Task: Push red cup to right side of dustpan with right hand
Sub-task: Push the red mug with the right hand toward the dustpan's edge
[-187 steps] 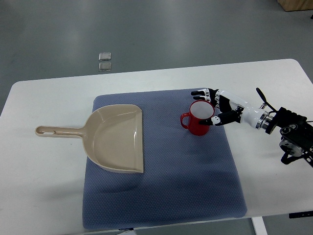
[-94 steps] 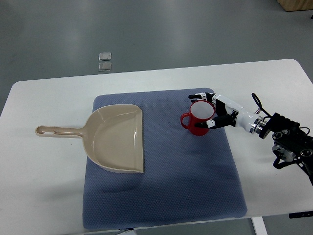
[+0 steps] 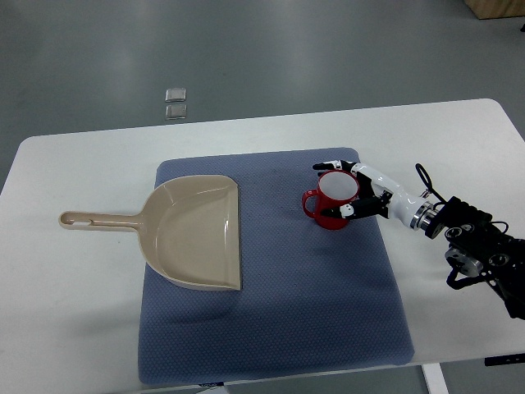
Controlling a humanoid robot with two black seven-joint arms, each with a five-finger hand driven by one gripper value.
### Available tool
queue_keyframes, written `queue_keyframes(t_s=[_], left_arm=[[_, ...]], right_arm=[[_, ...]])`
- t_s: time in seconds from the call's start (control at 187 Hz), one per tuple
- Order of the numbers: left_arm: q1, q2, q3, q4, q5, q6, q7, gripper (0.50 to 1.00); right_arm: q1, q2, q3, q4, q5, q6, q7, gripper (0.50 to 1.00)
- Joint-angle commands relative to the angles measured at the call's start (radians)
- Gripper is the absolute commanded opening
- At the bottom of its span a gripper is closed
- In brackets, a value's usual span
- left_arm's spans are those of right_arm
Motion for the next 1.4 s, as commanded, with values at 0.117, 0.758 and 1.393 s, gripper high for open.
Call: queue_keyframes(t_s=[0.117, 0.758, 1.393], left_arm=[[0.0, 0.0, 0.0, 0.002, 0.0, 0.001, -0.002, 1.0], [0.0, 0.0, -0.001, 0.002, -0.002, 0.001, -0.002, 1.0], [0.0, 0.0, -0.001, 0.002, -0.002, 0.0, -0.002, 1.0]], right_arm=[[0.0, 0.024, 0.002, -0.026, 0.015, 0.0, -0.001, 0.934], [0.002, 0.067, 0.008, 0.008, 0.018, 0.0, -0.001, 0.932], [-0.006, 0.136, -0.001, 0.04, 0.016, -0.018, -0.001, 0.932]])
